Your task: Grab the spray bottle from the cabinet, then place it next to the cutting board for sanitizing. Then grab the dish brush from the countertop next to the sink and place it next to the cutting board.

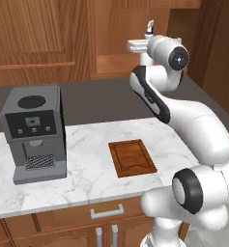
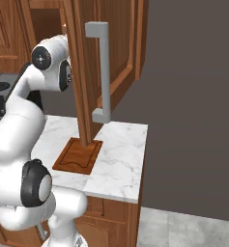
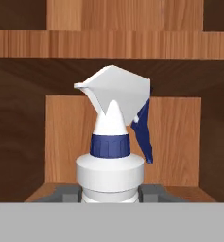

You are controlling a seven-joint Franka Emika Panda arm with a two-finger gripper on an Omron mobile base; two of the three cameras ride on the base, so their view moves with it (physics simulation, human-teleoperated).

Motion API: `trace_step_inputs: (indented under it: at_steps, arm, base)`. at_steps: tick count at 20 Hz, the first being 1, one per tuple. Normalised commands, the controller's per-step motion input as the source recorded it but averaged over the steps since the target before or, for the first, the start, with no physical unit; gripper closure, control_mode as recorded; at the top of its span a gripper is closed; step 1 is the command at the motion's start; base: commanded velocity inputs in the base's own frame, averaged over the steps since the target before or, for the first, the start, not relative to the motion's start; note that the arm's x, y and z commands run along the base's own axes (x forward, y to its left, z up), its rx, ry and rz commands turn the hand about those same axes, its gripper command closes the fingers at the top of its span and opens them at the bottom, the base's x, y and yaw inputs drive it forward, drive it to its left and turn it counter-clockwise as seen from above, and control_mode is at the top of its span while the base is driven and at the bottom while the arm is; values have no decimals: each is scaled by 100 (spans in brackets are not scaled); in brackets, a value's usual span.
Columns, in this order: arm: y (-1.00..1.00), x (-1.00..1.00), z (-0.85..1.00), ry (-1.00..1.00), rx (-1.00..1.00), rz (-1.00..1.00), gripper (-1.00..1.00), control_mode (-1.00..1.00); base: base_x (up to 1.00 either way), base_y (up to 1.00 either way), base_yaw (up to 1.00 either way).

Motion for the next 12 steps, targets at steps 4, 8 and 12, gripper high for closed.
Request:
trace_step_inputs:
  at_steps: [4,8,12]
  arm:
    - [14,-100,34,10,-3,0,100,-100]
    - [16,-100,37,25,-1,0,100,-100]
    - [24,-100,-54,24,10,0,100,-100]
  base:
    - [0,0,0]
    - [0,0,0]
    - [0,0,0]
